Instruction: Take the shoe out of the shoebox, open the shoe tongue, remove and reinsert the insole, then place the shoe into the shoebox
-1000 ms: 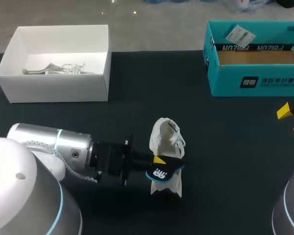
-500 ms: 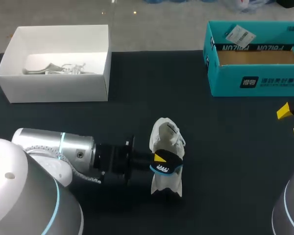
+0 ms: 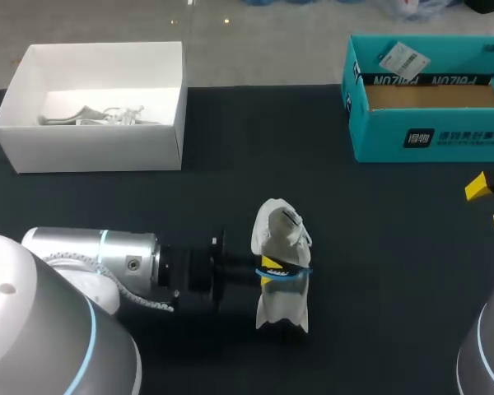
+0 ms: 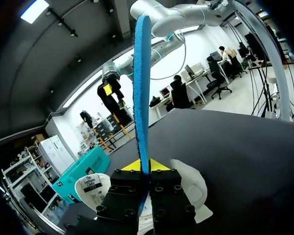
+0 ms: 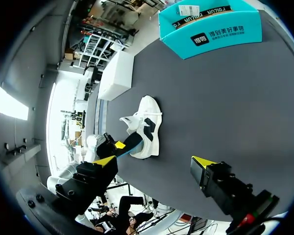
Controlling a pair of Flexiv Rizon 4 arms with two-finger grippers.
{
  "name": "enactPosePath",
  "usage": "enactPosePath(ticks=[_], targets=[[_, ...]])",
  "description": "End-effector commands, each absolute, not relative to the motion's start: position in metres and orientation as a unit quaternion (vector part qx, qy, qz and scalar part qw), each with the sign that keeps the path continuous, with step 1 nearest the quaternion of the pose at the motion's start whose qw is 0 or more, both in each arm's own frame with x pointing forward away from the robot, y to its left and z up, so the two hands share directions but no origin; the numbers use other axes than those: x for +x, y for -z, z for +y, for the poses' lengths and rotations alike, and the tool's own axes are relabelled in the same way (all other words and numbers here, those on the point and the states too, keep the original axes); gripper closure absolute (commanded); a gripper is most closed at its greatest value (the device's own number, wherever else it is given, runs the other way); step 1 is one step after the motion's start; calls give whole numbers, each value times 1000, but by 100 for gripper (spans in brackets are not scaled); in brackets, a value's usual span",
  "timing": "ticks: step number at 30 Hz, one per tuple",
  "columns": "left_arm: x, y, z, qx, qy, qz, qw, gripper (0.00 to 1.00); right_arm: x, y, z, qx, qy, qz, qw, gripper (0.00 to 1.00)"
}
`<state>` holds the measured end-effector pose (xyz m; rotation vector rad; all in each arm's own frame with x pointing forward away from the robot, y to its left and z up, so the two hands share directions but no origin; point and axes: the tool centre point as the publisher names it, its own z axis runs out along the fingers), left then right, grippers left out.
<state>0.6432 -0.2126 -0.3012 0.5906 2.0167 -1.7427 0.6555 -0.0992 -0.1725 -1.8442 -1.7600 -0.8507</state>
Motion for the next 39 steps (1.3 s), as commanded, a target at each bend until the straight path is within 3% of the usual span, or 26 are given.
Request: enactPosePath(ticks=[1, 39], targets=[[634, 291, -213, 199, 632, 719, 208, 100, 654, 173, -99, -669, 309, -637, 224, 0], [673, 337, -196, 156, 586, 774, 181, 100, 654, 173, -99, -669, 309, -637, 224, 0]])
